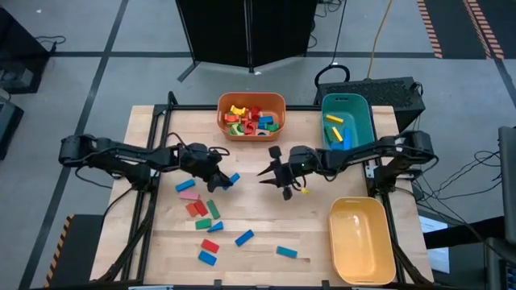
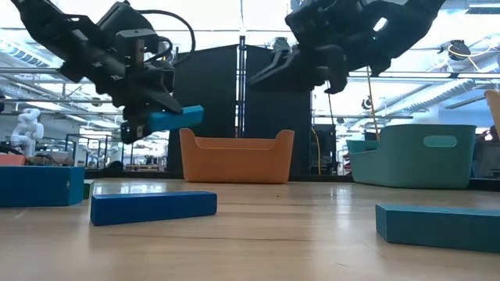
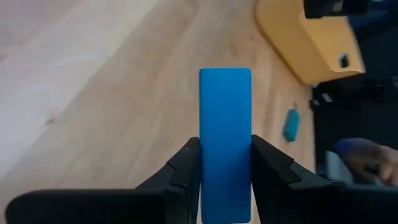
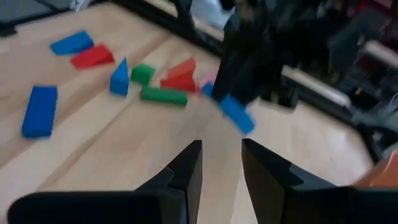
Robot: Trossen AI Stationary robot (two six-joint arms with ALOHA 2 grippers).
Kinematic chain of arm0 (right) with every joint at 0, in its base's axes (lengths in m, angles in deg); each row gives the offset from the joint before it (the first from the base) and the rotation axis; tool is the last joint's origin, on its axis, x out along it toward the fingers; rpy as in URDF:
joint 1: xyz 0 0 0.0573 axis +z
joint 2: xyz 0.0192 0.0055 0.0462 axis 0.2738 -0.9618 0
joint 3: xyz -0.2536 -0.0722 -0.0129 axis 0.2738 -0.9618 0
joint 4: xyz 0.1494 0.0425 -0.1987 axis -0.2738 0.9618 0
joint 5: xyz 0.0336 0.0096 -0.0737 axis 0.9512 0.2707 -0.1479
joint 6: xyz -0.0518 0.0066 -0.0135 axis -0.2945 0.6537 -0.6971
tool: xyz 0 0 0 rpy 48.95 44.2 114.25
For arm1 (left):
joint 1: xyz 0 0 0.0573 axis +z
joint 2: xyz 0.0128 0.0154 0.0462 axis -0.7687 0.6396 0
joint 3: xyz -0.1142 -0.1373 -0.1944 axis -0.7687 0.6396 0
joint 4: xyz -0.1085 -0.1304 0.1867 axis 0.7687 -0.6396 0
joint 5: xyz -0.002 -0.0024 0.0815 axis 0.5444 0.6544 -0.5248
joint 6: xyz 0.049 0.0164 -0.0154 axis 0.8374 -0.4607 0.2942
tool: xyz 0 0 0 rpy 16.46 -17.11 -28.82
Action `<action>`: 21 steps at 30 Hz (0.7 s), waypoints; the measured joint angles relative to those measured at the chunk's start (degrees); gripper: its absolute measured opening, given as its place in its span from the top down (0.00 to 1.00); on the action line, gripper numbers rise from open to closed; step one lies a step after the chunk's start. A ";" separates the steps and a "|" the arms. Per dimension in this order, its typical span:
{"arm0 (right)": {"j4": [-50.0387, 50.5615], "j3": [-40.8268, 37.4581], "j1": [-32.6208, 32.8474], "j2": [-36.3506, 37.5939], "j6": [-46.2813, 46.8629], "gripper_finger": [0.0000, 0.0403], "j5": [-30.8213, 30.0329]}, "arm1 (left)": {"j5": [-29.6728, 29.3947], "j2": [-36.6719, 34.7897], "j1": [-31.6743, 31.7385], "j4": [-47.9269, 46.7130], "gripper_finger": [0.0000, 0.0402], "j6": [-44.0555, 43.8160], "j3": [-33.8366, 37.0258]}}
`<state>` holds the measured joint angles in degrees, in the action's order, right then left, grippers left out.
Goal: Sort blocks by size
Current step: Put the blue rectangular block into the green bin
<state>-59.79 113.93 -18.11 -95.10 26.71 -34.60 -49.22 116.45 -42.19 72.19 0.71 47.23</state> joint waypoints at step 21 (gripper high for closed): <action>1.54 7.78 1.92 -9.51 -4.45 0.54 0.00 | 11.61 15.14 0.00 12.02 0.76 3.43 -5.90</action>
<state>-58.25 121.70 -16.19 -104.61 22.26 -34.60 -37.60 131.59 -42.18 84.20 4.13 41.33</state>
